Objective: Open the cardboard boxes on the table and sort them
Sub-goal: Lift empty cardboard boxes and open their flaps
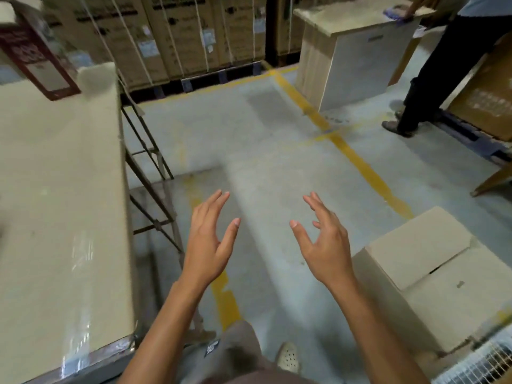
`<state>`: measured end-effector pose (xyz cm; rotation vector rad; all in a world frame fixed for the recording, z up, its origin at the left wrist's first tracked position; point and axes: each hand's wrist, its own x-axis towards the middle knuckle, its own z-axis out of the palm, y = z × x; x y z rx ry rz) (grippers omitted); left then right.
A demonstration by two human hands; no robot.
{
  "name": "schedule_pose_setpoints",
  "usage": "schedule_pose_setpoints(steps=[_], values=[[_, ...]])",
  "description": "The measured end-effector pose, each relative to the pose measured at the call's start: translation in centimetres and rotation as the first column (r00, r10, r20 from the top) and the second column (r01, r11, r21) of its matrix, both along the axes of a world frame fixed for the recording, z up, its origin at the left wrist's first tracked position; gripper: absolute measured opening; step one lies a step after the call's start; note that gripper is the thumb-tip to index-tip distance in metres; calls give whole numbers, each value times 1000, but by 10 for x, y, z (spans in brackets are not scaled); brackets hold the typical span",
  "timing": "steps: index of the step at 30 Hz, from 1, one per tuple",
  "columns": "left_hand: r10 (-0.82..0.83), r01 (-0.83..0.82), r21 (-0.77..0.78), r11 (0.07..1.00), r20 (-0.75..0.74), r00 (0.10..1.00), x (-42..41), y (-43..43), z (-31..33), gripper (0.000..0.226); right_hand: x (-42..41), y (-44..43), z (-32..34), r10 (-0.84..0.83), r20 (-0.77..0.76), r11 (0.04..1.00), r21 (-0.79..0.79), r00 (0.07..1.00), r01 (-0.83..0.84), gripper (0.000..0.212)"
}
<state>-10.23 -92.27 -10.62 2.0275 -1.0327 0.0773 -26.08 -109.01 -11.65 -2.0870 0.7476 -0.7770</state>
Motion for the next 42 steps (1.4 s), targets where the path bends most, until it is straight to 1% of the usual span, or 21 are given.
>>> schedule_pose_setpoints(steps=[3, 6, 13, 21, 26, 32, 36, 39, 42], values=[[37, -37, 7, 999, -21, 999, 21, -21, -8, 53, 38, -31, -4, 50, 6, 999, 3, 999, -50, 63], [106, -105, 33, 994, -44, 993, 53, -40, -20, 52, 87, -58, -10, 126, -20, 992, 7, 992, -125, 63], [247, -247, 10, 969, -73, 966, 175, -83, -45, 54, 232, -117, -28, 271, -50, 962, -5, 961, -272, 65], [347, -346, 16, 938, -60, 936, 316, -118, -33, 52, 399, -158, -27, 410, -79, 912, -1, 909, -411, 62], [420, -418, 43, 908, -69, 905, 384, -131, -25, 53, 482, -179, -26, 461, -55, 887, 11, 886, -461, 67], [518, -517, 24, 855, -62, 853, 474, -161, -30, 52, 595, -213, -29, 540, -20, 841, 12, 841, -540, 65], [583, -583, -3, 812, -33, 812, 546, -188, -27, 53, 683, -240, -26, 614, -6, 789, -4, 789, -614, 65], [659, -660, -25, 751, -31, 751, 596, -206, -11, 54, 751, -258, -15, 668, 18, 744, -5, 744, -669, 64], [724, -723, -40, 690, 17, 690, 645, -217, 9, 54, 819, -270, 5, 737, 45, 675, -43, 674, -736, 62]])
